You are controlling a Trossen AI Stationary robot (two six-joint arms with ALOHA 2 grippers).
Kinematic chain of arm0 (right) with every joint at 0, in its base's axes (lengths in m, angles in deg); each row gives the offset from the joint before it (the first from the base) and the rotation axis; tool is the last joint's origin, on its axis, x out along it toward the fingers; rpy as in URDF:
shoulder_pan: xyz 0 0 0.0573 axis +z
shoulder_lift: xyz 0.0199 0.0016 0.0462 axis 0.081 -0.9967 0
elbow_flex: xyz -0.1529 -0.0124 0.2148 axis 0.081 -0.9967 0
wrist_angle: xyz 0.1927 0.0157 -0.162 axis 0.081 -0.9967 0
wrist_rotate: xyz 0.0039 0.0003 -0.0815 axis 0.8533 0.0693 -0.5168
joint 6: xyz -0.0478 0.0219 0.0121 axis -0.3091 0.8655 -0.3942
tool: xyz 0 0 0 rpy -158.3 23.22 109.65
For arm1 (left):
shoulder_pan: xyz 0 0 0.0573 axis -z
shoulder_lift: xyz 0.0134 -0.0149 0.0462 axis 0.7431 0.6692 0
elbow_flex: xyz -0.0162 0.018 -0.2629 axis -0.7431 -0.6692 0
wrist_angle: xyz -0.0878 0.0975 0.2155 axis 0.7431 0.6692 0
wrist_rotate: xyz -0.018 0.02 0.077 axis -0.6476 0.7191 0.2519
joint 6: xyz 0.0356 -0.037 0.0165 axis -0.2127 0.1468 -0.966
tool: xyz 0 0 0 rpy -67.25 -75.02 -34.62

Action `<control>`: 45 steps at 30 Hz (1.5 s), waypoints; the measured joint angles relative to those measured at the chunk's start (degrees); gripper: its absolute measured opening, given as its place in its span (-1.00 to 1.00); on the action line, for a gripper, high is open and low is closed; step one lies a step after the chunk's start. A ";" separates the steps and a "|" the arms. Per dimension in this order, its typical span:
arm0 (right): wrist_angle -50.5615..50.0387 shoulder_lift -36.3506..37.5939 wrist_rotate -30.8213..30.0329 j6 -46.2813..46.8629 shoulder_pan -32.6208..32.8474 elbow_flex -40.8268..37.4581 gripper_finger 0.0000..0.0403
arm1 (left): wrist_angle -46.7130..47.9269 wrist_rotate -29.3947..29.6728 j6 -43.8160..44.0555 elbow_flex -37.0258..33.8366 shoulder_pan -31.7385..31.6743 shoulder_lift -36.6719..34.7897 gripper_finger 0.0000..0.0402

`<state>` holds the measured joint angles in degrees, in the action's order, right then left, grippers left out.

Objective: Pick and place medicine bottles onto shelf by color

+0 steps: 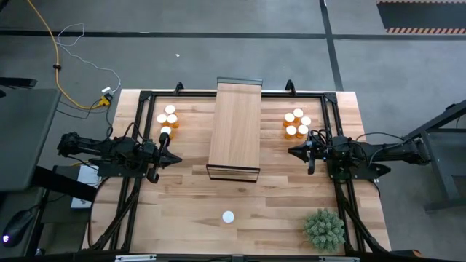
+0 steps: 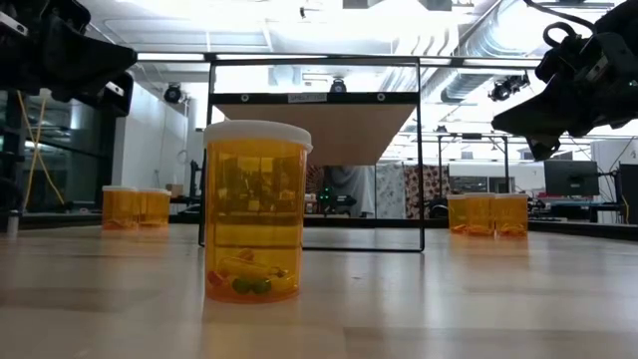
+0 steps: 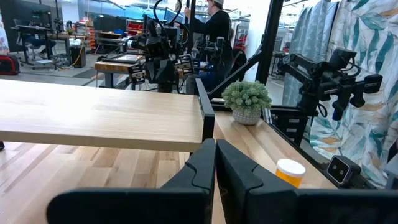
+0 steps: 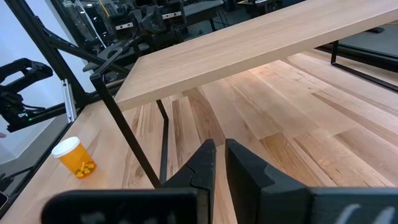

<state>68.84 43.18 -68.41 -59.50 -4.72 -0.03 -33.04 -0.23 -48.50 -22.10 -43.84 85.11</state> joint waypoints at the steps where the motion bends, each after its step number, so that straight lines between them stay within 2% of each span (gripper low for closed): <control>1: -0.01 -0.01 0.00 0.00 0.02 0.01 -0.86 | 0.01 0.00 -0.01 -0.01 0.01 0.00 -0.98; 5: 0.00 0.01 0.00 0.00 0.01 -0.01 -0.86 | -1.43 0.00 2.29 -0.01 0.00 0.00 -0.98; 8: -0.01 0.00 -0.01 0.00 0.00 0.00 -0.86 | -8.15 1.31 2.71 -0.05 -0.01 0.03 -0.98; 10: 0.00 0.00 0.00 0.00 0.01 0.01 -0.86 | -14.43 4.50 3.32 -0.05 0.02 0.00 -0.98; 13: 0.00 -0.01 0.01 0.00 0.01 -0.01 -0.86 | -20.42 12.37 5.51 -0.03 0.01 0.41 -0.98; 16: 0.01 0.00 0.00 0.00 0.01 0.00 -0.86 | -21.16 18.69 4.91 -0.01 -0.03 1.41 -0.98; 20: -0.01 0.00 0.00 0.00 0.01 0.00 -0.86 | -18.01 19.80 5.13 2.31 -0.03 4.87 -0.98; 23: -0.01 0.01 0.01 0.00 0.01 0.00 -0.86 | -12.83 19.80 5.45 6.58 -0.03 9.24 -0.98; 26: -0.04 0.01 0.01 0.00 0.00 0.01 -0.86 | -5.14 22.30 5.61 12.92 -0.01 15.13 -0.98; 33: -0.06 0.01 0.00 0.00 0.02 -0.01 -0.86 | 21.82 31.00 11.61 30.26 -1.98 28.53 -0.84; 40: -0.08 0.01 0.01 -0.01 0.02 0.01 -0.86 | 43.44 32.08 20.11 39.99 -9.45 39.26 -0.43; 45: -0.10 0.01 0.01 0.00 0.00 0.01 -0.86 | 51.23 27.23 23.75 41.35 -17.02 44.95 -0.05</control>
<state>68.74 43.19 -68.41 -59.50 -4.72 -0.02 18.19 27.00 -24.75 19.24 -60.86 130.06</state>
